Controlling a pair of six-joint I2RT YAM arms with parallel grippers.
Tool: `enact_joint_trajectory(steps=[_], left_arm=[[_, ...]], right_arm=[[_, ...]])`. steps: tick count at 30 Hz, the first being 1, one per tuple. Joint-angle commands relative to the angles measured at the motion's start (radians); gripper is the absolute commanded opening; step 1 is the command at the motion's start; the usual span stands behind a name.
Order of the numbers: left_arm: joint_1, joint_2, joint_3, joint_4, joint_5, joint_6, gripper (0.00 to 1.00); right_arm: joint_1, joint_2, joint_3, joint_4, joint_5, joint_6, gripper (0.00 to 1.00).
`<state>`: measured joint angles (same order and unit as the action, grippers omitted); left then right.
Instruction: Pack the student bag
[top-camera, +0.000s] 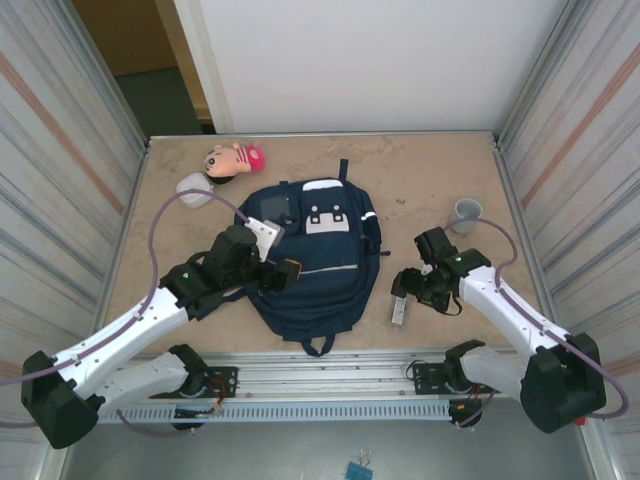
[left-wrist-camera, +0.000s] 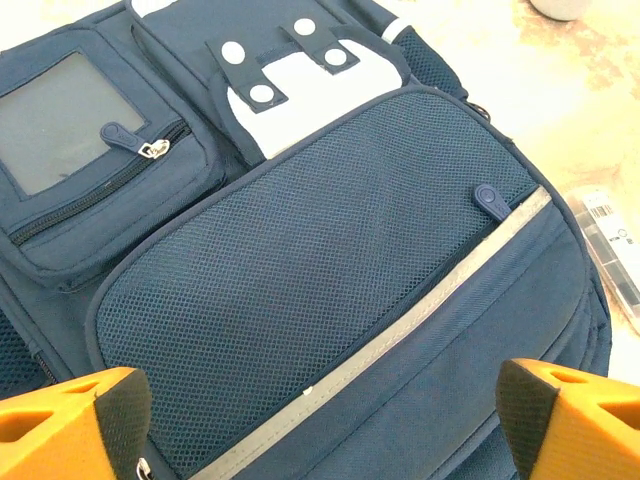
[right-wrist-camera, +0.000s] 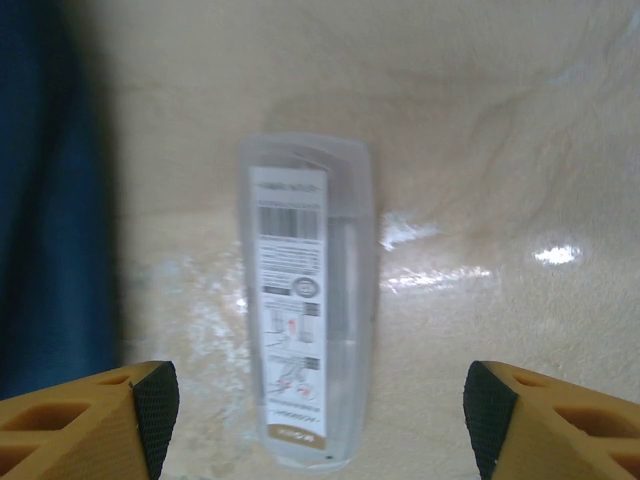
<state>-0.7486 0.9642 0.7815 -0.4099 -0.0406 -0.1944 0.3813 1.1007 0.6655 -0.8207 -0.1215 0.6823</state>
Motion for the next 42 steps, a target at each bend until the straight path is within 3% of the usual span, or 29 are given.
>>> enact_joint_trajectory(steps=[1, 18, 26, 32, 36, 42], left_arm=[[-0.008, 0.008, 0.02, 0.032, 0.021, 0.015, 0.91], [-0.007, 0.029, -0.006, 0.06, 0.043, 0.018, 0.89], [-0.008, 0.022, -0.038, 0.061, 0.036, 0.022, 0.89], [-0.008, 0.002, -0.033, 0.041, 0.027, 0.086, 0.9], [-0.008, -0.022, -0.022, 0.028, 0.041, 0.18, 0.91], [-0.007, -0.006, 0.013, -0.016, 0.23, 0.426, 0.89]], right_arm=[[0.011, 0.033, -0.04, 0.07, -0.035, 0.039, 0.75], [0.085, 0.24, -0.046, 0.188, 0.018, -0.01, 0.69], [0.089, 0.266, -0.039, 0.199, 0.062, -0.012, 0.51], [0.084, 0.127, -0.035, 0.204, 0.064, -0.009, 0.41], [0.061, -0.053, -0.048, 0.256, -0.006, -0.008, 0.37], [0.003, -0.313, -0.127, 0.426, -0.148, 0.054, 0.36]])
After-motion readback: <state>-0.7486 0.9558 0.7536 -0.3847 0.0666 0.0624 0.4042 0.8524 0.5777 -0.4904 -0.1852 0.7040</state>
